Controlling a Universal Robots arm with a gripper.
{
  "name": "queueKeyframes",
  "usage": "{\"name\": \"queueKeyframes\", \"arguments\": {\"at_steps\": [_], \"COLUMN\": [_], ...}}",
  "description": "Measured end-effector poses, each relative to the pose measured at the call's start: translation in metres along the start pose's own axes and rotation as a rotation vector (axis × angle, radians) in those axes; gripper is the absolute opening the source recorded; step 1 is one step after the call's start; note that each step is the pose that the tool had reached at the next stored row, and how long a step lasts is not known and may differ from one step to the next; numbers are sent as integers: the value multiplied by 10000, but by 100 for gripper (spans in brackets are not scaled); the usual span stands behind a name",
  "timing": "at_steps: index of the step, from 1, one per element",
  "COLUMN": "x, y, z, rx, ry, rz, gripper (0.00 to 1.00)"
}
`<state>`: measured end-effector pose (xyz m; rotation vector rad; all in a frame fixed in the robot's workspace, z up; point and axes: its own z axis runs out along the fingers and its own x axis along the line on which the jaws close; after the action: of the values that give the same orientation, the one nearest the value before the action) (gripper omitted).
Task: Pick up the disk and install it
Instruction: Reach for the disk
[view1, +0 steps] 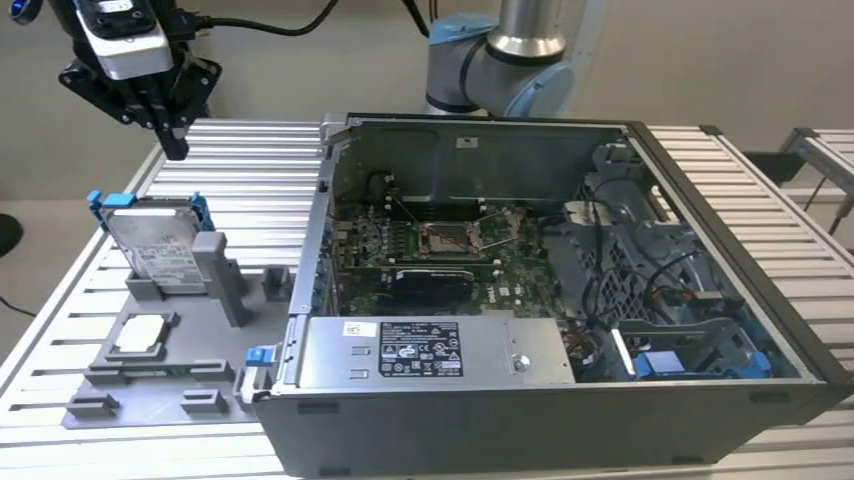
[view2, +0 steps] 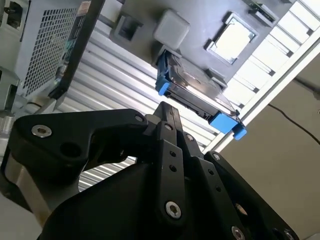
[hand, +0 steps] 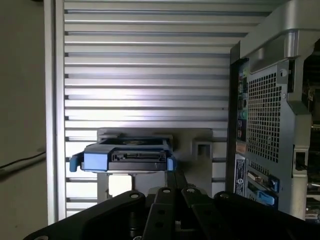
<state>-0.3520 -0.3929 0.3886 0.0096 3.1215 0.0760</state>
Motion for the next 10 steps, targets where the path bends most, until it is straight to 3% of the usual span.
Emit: {"name": "queueKeyframes", "arguments": {"at_steps": [10], "x": [231], "y": [-2], "z": [7], "rx": [-3], "ry": [13], "rz": [-166], "gripper": [0]}}
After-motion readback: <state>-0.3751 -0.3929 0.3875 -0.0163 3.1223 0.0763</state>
